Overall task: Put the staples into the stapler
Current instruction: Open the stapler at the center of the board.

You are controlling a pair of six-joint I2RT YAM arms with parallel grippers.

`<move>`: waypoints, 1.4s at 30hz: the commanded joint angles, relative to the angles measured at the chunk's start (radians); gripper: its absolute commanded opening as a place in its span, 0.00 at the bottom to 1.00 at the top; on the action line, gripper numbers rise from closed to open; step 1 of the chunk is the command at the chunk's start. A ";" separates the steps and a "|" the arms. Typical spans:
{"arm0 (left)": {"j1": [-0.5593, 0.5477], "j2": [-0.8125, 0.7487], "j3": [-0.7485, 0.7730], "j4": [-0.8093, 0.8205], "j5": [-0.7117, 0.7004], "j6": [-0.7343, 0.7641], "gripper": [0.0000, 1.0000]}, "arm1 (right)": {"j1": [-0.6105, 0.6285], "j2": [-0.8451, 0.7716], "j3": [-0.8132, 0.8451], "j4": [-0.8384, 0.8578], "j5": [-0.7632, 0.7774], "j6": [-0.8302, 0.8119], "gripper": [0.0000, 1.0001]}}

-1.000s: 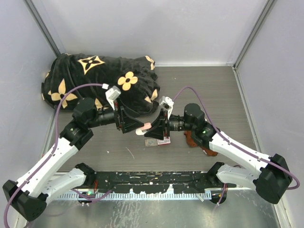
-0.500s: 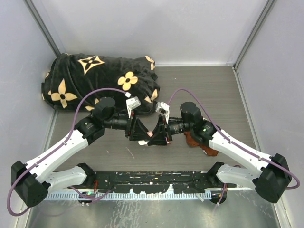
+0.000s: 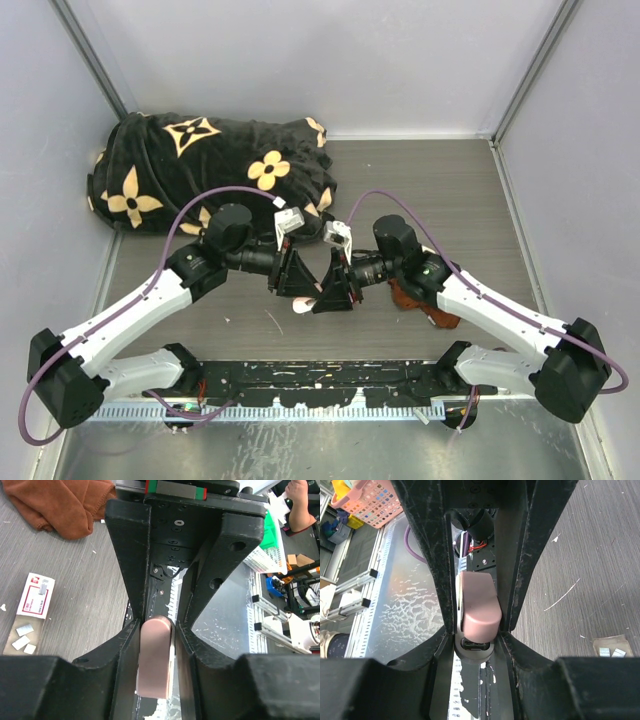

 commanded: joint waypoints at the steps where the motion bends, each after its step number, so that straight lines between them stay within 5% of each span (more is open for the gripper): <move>1: -0.014 0.006 0.040 0.037 0.061 0.000 0.32 | 0.006 -0.010 0.057 0.042 0.019 -0.023 0.00; 15: -0.015 0.017 0.055 -0.105 0.072 0.078 0.43 | 0.007 -0.029 0.056 0.042 0.045 -0.035 0.01; 20: -0.016 0.009 0.053 -0.091 0.073 0.070 0.28 | 0.007 -0.034 0.055 0.042 0.048 -0.033 0.01; 23: -0.016 0.007 0.049 -0.076 0.081 0.060 0.09 | 0.005 -0.042 0.050 0.041 0.080 -0.034 0.01; 24: -0.016 0.002 0.048 -0.078 0.078 0.063 0.03 | 0.003 -0.051 0.045 0.042 0.109 -0.035 0.08; 27: -0.015 -0.029 0.036 -0.087 0.011 0.094 0.00 | -0.015 -0.093 0.020 0.055 0.232 -0.032 0.61; 30: -0.015 -0.087 0.016 -0.082 -0.111 0.136 0.00 | -0.042 -0.157 -0.020 0.108 0.312 0.012 0.88; 37: -0.021 -0.214 -0.030 -0.086 -0.321 0.313 0.00 | -0.147 -0.225 -0.098 0.164 0.497 0.277 0.95; 42: -0.120 -0.269 -0.065 -0.097 -0.550 0.457 0.00 | -0.201 -0.166 -0.126 0.147 0.556 0.613 0.80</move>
